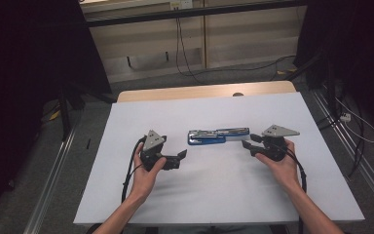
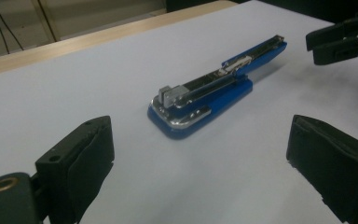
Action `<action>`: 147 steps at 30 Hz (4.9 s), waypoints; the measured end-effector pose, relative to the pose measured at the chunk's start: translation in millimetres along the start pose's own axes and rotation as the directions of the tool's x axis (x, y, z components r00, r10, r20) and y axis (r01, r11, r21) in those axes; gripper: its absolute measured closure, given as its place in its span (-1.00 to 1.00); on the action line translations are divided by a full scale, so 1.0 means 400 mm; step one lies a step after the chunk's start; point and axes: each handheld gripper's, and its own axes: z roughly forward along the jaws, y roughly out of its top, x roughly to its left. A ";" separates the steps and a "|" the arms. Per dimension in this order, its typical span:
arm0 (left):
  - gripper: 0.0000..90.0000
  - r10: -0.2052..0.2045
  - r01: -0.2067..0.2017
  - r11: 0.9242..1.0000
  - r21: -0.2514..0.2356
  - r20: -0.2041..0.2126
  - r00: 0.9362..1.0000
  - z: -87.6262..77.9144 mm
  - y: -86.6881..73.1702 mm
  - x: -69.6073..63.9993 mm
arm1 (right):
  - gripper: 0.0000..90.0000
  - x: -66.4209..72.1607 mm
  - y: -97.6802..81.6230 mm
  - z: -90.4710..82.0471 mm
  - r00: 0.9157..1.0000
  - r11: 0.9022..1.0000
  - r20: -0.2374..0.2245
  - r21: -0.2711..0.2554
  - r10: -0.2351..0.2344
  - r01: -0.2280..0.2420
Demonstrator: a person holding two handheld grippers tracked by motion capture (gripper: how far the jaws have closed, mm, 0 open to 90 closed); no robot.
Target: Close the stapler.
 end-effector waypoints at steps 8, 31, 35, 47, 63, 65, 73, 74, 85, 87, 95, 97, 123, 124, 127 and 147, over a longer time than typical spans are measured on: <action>-0.87 0.005 -0.005 1.000 -0.009 -0.021 1.000 0.038 0.018 0.012 | 0.71 0.004 0.009 0.007 1.000 1.000 -0.021 0.020 -0.011 0.012; -0.13 0.018 -0.018 1.000 -0.007 0.050 0.999 0.188 0.063 0.024 | 1.00 -0.005 0.005 0.027 0.998 0.998 0.017 0.024 -0.054 0.054; 0.16 0.030 -0.032 0.999 0.025 0.075 0.997 0.206 0.071 0.026 | 1.00 -0.002 0.008 0.029 0.998 0.998 0.014 0.032 -0.056 0.055; 0.80 -0.001 -0.004 0.999 0.046 0.097 0.995 0.217 0.039 0.016 | 1.00 -0.035 0.003 0.019 0.999 0.998 0.028 0.047 -0.030 0.029; 1.00 0.023 -0.036 0.987 0.155 0.083 0.996 0.229 0.016 0.026 | 1.00 -0.034 -0.005 0.024 0.999 0.997 0.015 0.071 -0.035 0.034; 1.00 0.010 -0.023 0.987 0.161 0.080 0.997 0.233 0.013 0.028 | 1.00 -0.034 -0.005 0.022 0.999 0.997 0.016 0.071 -0.035 0.034; 1.00 0.002 -0.016 0.986 0.164 0.085 0.996 0.232 0.009 0.039 | 1.00 -0.035 -0.007 0.025 0.999 0.997 0.013 0.076 -0.031 0.030; 1.00 0.005 -0.019 0.986 0.163 0.085 0.996 0.232 0.009 0.039 | 1.00 -0.035 -0.007 0.026 1.000 0.997 0.012 0.075 -0.026 0.025; 1.00 -0.015 -0.003 0.985 0.171 0.101 0.995 0.232 0.009 0.042 | 1.00 -0.038 0.002 0.048 1.000 0.995 0.022 0.102 -0.005 0.003; 1.00 -0.006 -0.013 0.985 0.174 0.103 0.995 0.231 0.010 0.041 | 1.00 -0.039 0.001 0.055 1.000 0.993 0.021 0.119 -0.002 0.000; 1.00 -0.005 -0.013 0.985 0.172 0.102 0.995 0.232 0.010 0.038 | 1.00 -0.042 0.008 0.070 0.999 0.984 0.044 0.179 -0.006 -0.002; 1.00 0.004 -0.020 0.984 0.174 0.096 0.995 0.232 0.011 0.037 | 1.00 -0.043 0.011 0.071 0.999 0.982 0.049 0.188 -0.002 -0.007; 1.00 -0.015 -0.004 0.984 0.176 0.105 0.994 0.237 0.013 0.036 | 1.00 -0.030 0.022 0.105 0.997 0.976 0.069 0.218 -0.025 0.010; 1.00 -0.012 -0.006 0.985 0.173 0.108 0.994 0.237 0.013 0.037 | 1.00 -0.031 0.023 0.105 0.997 0.976 0.068 0.216 -0.026 0.011; 1.00 -0.008 -0.010 0.985 0.173 0.109 0.994 0.239 0.014 0.034 | 1.00 -0.031 0.023 0.107 0.997 0.976 0.067 0.217 -0.029 0.014; 1.00 -0.007 -0.012 0.985 0.174 0.109 0.994 0.246 0.018 0.031 | 1.00 -0.033 0.025 0.113 0.997 0.978 0.073 0.207 -0.038 0.022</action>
